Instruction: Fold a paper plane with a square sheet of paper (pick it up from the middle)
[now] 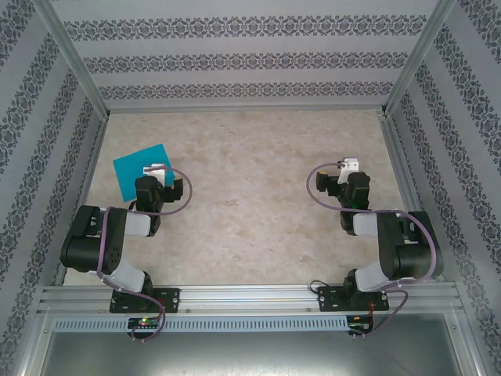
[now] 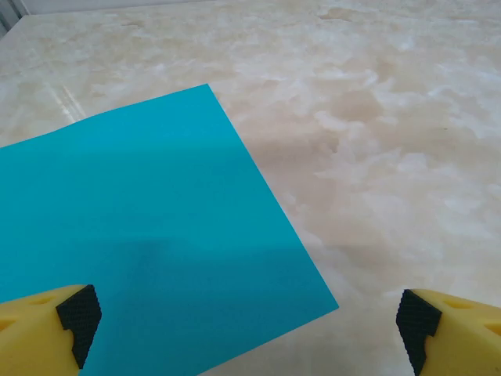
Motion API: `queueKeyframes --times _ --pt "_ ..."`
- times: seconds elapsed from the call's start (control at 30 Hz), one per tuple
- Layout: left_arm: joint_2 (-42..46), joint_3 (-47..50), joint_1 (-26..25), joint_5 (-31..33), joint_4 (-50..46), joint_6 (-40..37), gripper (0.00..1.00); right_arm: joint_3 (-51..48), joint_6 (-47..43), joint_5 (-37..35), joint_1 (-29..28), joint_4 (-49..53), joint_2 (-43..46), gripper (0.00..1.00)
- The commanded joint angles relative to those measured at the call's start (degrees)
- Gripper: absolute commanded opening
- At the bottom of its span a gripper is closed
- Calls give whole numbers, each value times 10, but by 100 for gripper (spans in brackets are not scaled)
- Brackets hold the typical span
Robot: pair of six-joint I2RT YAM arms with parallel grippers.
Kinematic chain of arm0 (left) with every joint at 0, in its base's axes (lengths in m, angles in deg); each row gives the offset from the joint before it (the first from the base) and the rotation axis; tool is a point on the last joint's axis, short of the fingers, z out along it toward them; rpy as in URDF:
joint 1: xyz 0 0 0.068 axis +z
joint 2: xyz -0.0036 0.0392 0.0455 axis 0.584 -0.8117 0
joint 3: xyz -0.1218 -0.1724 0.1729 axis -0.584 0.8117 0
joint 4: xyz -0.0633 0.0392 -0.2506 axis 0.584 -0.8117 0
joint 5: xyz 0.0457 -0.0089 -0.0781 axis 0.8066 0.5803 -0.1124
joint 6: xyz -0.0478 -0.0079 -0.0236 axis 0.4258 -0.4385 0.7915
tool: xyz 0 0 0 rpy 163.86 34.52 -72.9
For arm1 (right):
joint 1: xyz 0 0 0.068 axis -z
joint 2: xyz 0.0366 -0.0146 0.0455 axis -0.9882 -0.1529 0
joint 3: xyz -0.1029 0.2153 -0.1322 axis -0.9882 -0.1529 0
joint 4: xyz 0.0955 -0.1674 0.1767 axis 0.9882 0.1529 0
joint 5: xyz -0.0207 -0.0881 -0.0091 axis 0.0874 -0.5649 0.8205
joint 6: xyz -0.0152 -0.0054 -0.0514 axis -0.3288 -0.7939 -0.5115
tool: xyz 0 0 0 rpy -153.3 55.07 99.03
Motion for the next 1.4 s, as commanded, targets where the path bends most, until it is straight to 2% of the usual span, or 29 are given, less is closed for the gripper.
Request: queueKeyframes --times 0.0,0.57,0.73,0.9,1.0,1.1,1.17,1.27,1.37 --pt "0 -9 7 -10 21 12 100 10 2 8 2 -19 -3 98" --pt "6 -9 11 -15 18 12 100 9 6 14 7 -18 6 98" --pt "91 -84 8 1 -181 18 100 53 0 35 6 148 115 97" --pt "149 -191 7 -2 -405 110 100 107 20 89 -3 274 188 98" --pt "155 -248 8 -2 -531 148 100 127 42 127 -18 327 218 98" --pt "142 -299 13 12 -637 148 100 152 60 168 -33 382 236 98" --pt "127 -324 28 19 -680 148 100 169 63 188 -48 414 240 98" --pt "100 -350 67 -9 -719 156 100 194 75 228 -76 449 238 98" --pt "55 -381 90 -9 -739 151 100 210 83 232 -115 470 237 98"
